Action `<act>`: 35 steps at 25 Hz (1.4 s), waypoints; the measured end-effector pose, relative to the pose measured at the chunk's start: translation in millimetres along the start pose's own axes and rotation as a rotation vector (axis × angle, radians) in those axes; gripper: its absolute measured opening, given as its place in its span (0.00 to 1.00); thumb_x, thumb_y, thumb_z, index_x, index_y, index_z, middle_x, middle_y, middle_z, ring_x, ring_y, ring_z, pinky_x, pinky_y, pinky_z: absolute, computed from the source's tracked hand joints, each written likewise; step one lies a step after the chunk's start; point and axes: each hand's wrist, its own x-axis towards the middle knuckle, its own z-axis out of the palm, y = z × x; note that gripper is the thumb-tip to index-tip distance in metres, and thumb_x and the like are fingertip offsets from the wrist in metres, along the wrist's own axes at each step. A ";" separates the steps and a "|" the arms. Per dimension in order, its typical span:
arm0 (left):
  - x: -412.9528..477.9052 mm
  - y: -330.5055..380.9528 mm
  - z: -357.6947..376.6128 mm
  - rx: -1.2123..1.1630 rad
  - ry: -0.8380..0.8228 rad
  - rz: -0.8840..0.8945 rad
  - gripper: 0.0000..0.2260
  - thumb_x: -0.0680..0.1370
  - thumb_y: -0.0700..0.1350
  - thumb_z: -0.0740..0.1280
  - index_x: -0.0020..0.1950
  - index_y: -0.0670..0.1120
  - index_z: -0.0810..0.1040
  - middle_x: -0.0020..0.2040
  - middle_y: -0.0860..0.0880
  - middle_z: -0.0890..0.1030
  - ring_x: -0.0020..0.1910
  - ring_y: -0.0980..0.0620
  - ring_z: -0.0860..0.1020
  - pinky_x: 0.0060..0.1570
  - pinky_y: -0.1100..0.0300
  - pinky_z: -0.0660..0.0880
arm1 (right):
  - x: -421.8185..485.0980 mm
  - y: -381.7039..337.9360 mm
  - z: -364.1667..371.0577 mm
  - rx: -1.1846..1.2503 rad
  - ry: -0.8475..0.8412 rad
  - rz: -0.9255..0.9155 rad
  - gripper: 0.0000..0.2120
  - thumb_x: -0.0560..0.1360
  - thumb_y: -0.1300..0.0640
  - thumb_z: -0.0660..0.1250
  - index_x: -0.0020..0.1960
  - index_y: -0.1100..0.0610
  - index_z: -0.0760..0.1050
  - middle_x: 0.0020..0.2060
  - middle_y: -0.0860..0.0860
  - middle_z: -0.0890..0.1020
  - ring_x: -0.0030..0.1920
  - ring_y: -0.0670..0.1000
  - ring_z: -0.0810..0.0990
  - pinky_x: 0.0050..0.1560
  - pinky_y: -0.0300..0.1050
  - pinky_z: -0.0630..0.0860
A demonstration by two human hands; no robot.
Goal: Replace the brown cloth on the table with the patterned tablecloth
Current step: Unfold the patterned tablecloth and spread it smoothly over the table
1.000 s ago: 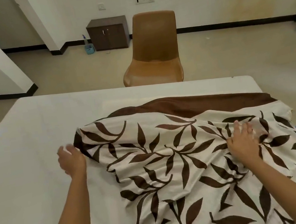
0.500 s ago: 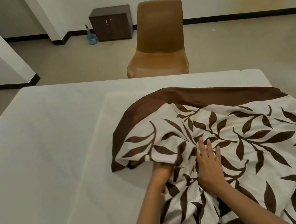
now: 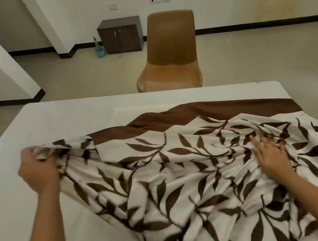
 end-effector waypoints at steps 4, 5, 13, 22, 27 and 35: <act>6.2 -55.2 15.1 0.418 -0.184 0.024 0.33 0.73 0.46 0.73 0.71 0.37 0.61 0.66 0.29 0.66 0.64 0.28 0.65 0.62 0.36 0.63 | 17.3 -19.3 -22.8 0.006 0.072 0.185 0.29 0.81 0.47 0.53 0.78 0.58 0.52 0.77 0.61 0.53 0.76 0.63 0.50 0.72 0.67 0.50; -14.3 -66.4 25.9 0.478 -0.197 0.011 0.35 0.74 0.47 0.72 0.73 0.37 0.59 0.70 0.28 0.61 0.67 0.26 0.60 0.65 0.34 0.58 | 7.2 -38.2 -22.9 0.060 0.109 0.155 0.30 0.81 0.49 0.56 0.78 0.59 0.52 0.76 0.62 0.53 0.76 0.63 0.49 0.73 0.67 0.50; -183.9 -108.0 73.2 0.586 -0.692 0.343 0.33 0.73 0.60 0.52 0.78 0.50 0.57 0.77 0.40 0.57 0.75 0.35 0.56 0.70 0.34 0.46 | -102.8 -105.1 43.8 0.025 -0.033 -0.064 0.40 0.71 0.24 0.41 0.78 0.43 0.43 0.78 0.49 0.43 0.77 0.56 0.39 0.72 0.56 0.29; -45.7 -119.3 28.9 1.042 -0.583 0.045 0.38 0.76 0.67 0.56 0.79 0.47 0.51 0.78 0.39 0.52 0.76 0.36 0.48 0.70 0.34 0.43 | -13.0 -15.3 -12.3 -0.185 -0.075 -0.022 0.49 0.66 0.24 0.32 0.79 0.51 0.45 0.78 0.56 0.52 0.77 0.57 0.48 0.74 0.59 0.44; -168.1 -30.5 68.6 0.554 -0.557 0.224 0.26 0.80 0.51 0.59 0.75 0.44 0.60 0.76 0.34 0.56 0.75 0.32 0.52 0.73 0.37 0.49 | -72.5 -128.7 -1.3 0.232 0.049 0.020 0.35 0.79 0.38 0.47 0.78 0.58 0.46 0.77 0.59 0.45 0.77 0.57 0.41 0.76 0.60 0.43; -199.5 -55.9 61.6 0.525 -0.892 0.058 0.44 0.69 0.76 0.52 0.77 0.59 0.38 0.78 0.52 0.37 0.76 0.42 0.34 0.68 0.36 0.32 | -141.6 -128.9 42.4 0.003 -0.054 -0.267 0.50 0.68 0.22 0.48 0.79 0.51 0.43 0.77 0.59 0.42 0.77 0.58 0.40 0.74 0.56 0.36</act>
